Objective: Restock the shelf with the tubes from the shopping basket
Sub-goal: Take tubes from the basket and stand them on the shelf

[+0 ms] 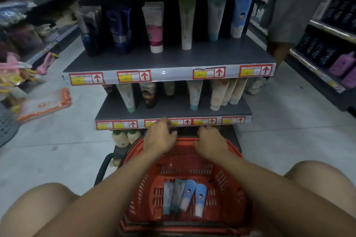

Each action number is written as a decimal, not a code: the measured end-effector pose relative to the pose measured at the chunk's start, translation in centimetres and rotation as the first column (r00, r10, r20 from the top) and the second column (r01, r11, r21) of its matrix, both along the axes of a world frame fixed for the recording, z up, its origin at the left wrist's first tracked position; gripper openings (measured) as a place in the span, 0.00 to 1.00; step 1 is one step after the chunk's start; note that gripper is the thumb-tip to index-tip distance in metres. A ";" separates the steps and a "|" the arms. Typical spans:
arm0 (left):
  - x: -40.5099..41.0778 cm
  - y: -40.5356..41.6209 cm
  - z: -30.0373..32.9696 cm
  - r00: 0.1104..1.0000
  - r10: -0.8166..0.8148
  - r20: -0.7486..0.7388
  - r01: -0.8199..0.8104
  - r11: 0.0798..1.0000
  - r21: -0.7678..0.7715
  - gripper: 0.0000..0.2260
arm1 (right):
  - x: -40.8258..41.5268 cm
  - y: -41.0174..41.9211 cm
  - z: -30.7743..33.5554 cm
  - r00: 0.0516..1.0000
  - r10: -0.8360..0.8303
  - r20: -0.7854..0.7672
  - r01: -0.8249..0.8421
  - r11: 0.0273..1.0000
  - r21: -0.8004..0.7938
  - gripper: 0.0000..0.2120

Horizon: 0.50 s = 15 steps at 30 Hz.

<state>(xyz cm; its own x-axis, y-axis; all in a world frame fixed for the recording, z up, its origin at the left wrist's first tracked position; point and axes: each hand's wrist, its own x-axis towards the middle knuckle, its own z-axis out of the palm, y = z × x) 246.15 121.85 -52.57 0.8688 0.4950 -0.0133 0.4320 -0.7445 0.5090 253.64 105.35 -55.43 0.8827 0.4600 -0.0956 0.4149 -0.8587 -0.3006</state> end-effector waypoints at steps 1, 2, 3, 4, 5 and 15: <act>-0.1 0.0 -1.3 1.000 -0.002 -0.028 0.001 1.000 -0.017 0.14 | 0.0 -0.2 -1.2 1.000 0.001 -0.032 -0.002 1.000 -0.021 0.16; -0.2 0.1 -2.6 0.998 -0.005 -0.060 0.002 0.999 -0.035 0.14 | 0.0 -0.4 -2.6 0.998 -0.004 -0.063 0.002 0.999 -0.041 0.17; -0.3 0.2 -4.0 0.996 -0.008 -0.094 0.004 0.999 -0.048 0.15 | -0.1 -0.6 -3.8 0.995 -0.014 -0.098 0.008 0.998 -0.060 0.19; -0.3 0.2 -5.3 0.992 -0.009 -0.128 0.001 0.998 -0.063 0.15 | -0.2 -0.9 -5.0 0.991 -0.027 -0.130 0.017 0.997 -0.073 0.20; -0.4 0.3 -6.6 0.988 -0.007 -0.156 -0.006 0.997 -0.081 0.15 | -0.2 -1.1 -6.3 0.986 -0.039 -0.164 0.025 0.996 -0.088 0.20; -1.6 1.1 -19.5 0.903 0.010 -0.430 -0.124 0.963 -0.239 0.13 | -1.1 -2.5 -19.0 0.870 -0.173 -0.462 0.053 0.964 -0.262 0.14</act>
